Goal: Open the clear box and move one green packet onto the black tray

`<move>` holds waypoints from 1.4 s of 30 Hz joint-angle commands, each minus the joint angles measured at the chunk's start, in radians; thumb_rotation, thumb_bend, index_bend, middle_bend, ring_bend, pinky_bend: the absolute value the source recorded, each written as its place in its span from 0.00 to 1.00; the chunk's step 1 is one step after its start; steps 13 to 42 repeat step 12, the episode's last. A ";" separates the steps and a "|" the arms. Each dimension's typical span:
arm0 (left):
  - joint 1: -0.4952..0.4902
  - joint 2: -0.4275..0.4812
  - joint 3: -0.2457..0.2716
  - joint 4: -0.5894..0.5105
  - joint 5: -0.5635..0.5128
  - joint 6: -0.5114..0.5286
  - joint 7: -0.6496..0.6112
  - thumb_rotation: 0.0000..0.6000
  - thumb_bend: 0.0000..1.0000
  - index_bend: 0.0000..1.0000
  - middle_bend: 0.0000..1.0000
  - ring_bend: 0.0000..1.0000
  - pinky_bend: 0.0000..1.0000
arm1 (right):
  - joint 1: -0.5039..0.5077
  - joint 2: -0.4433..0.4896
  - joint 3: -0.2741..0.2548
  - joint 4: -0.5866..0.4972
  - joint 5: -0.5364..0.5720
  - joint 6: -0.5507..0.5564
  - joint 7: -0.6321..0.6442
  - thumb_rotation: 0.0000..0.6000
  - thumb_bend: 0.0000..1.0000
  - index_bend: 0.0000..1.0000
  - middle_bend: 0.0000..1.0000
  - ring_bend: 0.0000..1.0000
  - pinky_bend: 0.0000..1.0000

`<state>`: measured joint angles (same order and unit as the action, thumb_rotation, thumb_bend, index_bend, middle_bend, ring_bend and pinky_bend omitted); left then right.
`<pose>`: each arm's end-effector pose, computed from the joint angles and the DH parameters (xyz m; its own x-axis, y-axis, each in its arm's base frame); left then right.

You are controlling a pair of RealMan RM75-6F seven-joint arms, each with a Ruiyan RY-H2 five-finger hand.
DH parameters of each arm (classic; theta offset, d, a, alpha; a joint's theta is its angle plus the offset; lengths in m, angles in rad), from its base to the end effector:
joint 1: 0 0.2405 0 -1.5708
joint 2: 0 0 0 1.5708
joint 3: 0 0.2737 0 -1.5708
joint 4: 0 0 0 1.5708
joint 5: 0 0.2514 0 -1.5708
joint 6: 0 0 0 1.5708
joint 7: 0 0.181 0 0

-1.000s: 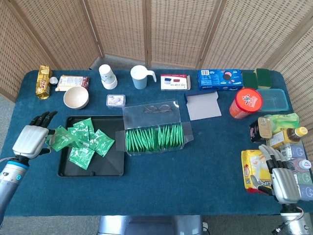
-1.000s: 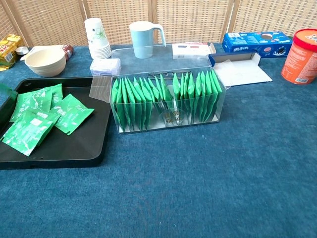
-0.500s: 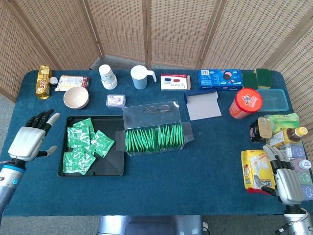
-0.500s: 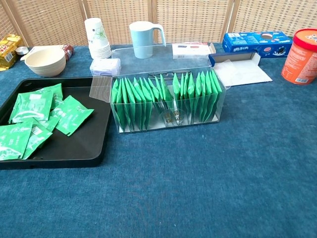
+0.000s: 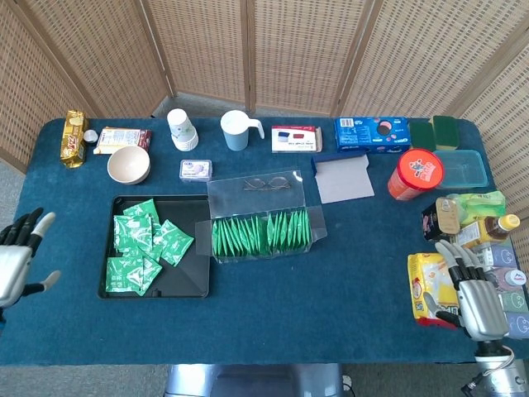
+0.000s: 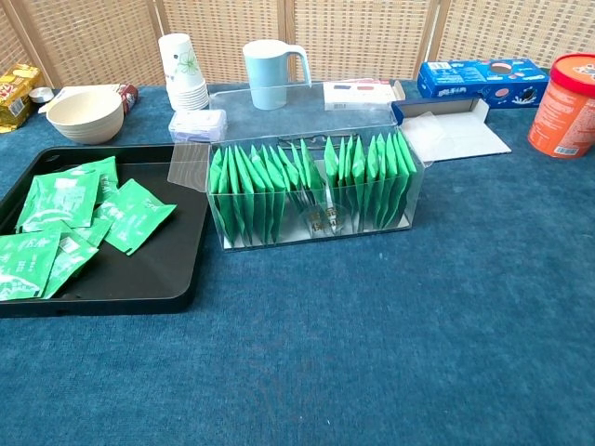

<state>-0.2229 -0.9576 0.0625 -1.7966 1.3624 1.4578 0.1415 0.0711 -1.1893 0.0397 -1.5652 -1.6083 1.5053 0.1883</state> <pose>-0.3229 0.2357 0.1518 0.5044 0.0904 0.8588 0.8621 0.0035 -0.5067 -0.3300 -0.2148 0.1029 0.2016 -0.0180 0.9793 -0.9748 -0.1013 0.1988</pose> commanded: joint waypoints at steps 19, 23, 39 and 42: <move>0.143 -0.040 0.052 0.029 0.047 0.055 -0.097 1.00 0.19 0.05 0.00 0.00 0.12 | 0.032 0.026 0.004 -0.064 -0.014 -0.024 -0.105 1.00 0.34 0.00 0.04 0.00 0.05; 0.143 -0.040 0.052 0.029 0.047 0.055 -0.097 1.00 0.19 0.05 0.00 0.00 0.12 | 0.032 0.026 0.004 -0.064 -0.014 -0.024 -0.105 1.00 0.34 0.00 0.04 0.00 0.05; 0.143 -0.040 0.052 0.029 0.047 0.055 -0.097 1.00 0.19 0.05 0.00 0.00 0.12 | 0.032 0.026 0.004 -0.064 -0.014 -0.024 -0.105 1.00 0.34 0.00 0.04 0.00 0.05; 0.143 -0.040 0.052 0.029 0.047 0.055 -0.097 1.00 0.19 0.05 0.00 0.00 0.12 | 0.032 0.026 0.004 -0.064 -0.014 -0.024 -0.105 1.00 0.34 0.00 0.04 0.00 0.05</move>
